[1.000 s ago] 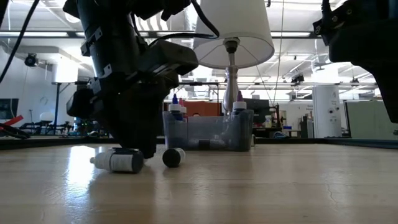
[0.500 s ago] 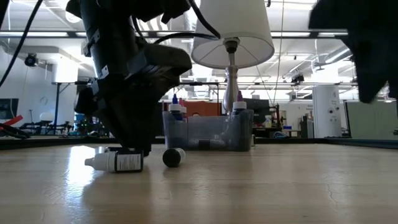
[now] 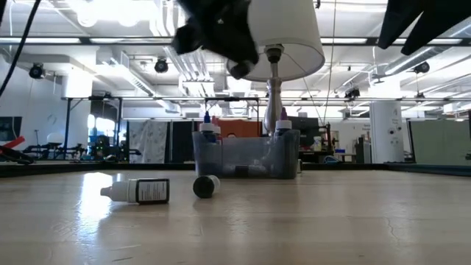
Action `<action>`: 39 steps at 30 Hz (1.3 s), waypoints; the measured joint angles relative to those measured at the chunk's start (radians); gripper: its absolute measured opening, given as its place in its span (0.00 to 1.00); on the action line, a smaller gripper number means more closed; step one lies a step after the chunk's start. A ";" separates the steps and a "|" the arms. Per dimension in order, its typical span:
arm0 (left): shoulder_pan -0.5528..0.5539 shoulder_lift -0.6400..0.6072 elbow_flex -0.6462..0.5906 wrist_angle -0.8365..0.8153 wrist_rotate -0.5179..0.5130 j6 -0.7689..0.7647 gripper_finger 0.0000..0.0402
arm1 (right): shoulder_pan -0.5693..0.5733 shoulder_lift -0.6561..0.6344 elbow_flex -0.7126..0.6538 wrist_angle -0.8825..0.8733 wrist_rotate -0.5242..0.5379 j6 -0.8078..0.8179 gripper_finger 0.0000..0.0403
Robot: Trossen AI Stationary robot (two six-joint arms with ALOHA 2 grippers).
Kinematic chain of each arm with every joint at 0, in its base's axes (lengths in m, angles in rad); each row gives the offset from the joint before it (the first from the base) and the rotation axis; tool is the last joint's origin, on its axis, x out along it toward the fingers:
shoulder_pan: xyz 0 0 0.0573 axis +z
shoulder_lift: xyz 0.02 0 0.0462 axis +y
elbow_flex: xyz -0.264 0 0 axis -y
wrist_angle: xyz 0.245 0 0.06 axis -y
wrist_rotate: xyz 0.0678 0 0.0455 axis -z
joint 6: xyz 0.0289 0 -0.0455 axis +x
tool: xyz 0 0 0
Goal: Pick & Place food coloring
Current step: Put the small green food coloring bottle into the black bin, then put the small white food coloring bottle into the black bin
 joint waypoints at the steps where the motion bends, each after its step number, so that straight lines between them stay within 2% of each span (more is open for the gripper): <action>1: 0.013 0.000 0.009 0.026 -0.035 0.070 0.08 | -0.003 0.000 0.000 0.001 0.000 -0.004 0.41; 4: 0.074 0.004 0.008 0.113 -0.063 0.253 0.08 | -0.013 0.000 -0.001 0.001 -0.008 -0.005 0.40; 7: 0.159 0.011 -0.014 0.163 -0.037 0.351 0.08 | -0.025 0.000 -0.001 0.001 -0.060 -0.004 0.39; 14: 0.350 0.021 -0.093 0.271 0.197 0.462 0.09 | -0.033 0.000 -0.002 0.001 -0.147 0.029 0.40; 18: 0.423 0.021 -0.127 0.273 0.297 0.442 0.18 | -0.033 0.001 -0.004 0.001 -0.154 0.095 0.39; 21: 0.438 0.019 -0.140 0.266 0.310 0.447 0.28 | -0.040 0.001 -0.007 0.001 -0.154 0.122 0.39; 23: 0.435 0.015 -0.136 0.245 0.360 0.448 0.34 | -0.047 0.002 -0.008 0.002 -0.154 0.123 0.39; 25: 0.424 0.007 -0.123 0.208 0.460 0.440 0.40 | -0.052 0.002 -0.008 0.007 -0.154 0.107 0.40; 28: 0.370 -0.039 -0.115 0.137 0.580 0.443 0.43 | -0.062 0.002 -0.008 0.035 -0.154 0.059 0.41; 32: 0.239 -0.135 -0.136 0.016 0.557 0.444 0.44 | -0.079 0.002 -0.008 0.101 -0.154 -0.035 0.41; 36: 0.092 -0.188 -0.189 -0.101 0.551 0.459 0.43 | -0.092 0.002 -0.008 0.184 -0.154 -0.199 0.40; 39: -0.007 -0.208 -0.248 -0.104 0.552 0.402 0.43 | -0.098 0.002 -0.008 0.226 -0.154 -0.291 0.41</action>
